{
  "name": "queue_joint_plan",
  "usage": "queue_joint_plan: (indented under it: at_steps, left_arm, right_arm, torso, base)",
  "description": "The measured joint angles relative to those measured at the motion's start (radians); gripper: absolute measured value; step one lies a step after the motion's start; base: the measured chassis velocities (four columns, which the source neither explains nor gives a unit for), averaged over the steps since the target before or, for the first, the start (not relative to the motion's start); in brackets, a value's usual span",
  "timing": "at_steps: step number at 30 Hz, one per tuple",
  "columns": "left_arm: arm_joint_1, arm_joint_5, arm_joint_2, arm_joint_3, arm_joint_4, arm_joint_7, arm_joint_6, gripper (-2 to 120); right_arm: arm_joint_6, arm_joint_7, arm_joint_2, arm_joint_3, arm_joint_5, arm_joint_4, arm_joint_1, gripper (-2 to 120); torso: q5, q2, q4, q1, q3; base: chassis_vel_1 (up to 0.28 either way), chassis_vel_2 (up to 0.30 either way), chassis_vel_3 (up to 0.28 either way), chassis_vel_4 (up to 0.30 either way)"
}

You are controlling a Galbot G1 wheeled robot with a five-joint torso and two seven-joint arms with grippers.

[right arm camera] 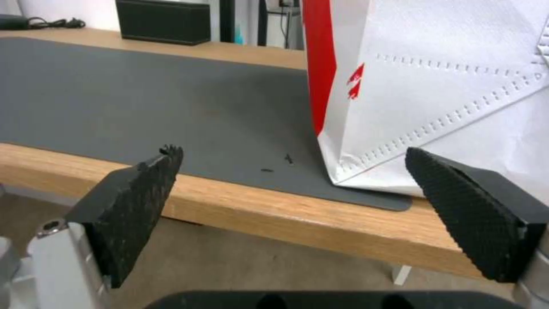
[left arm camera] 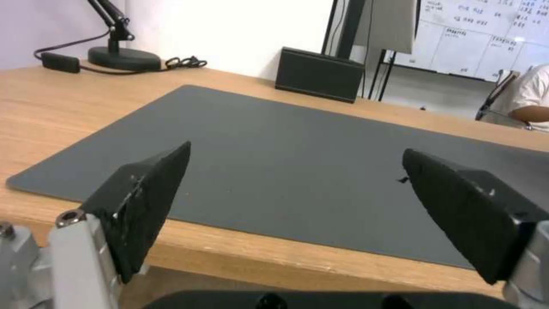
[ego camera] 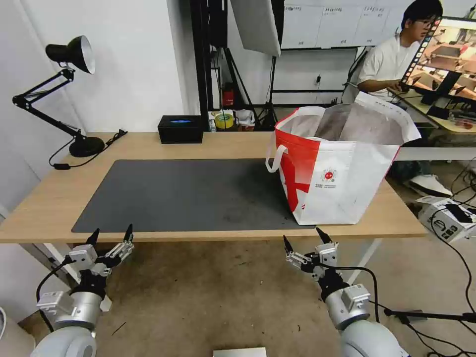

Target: Pick up the trash from the table and place it into the takeout bag.

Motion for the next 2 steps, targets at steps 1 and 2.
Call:
queue_joint_plan:
  at_steps: [1, 2]
  left_arm:
    - [0.0, 0.0, 0.0, 0.0, 0.0, 0.0, 0.0, 100]
    - [0.0, 0.0, 0.0, 0.0, 0.0, 0.0, 0.0, 100]
  right_arm:
    - [0.0, 0.0, 0.0, 0.0, 0.0, 0.0, 0.0, 100]
    - [0.0, 0.0, 0.0, 0.0, 0.0, 0.0, 0.0, 100]
  torso:
    - [0.0, 0.0, 0.0, 0.0, 0.0]
    - [0.0, 0.0, 0.0, 0.0, 0.0]
  base:
    - [0.0, 0.0, 0.0, 0.0]
    - [0.0, 0.0, 0.0, 0.0]
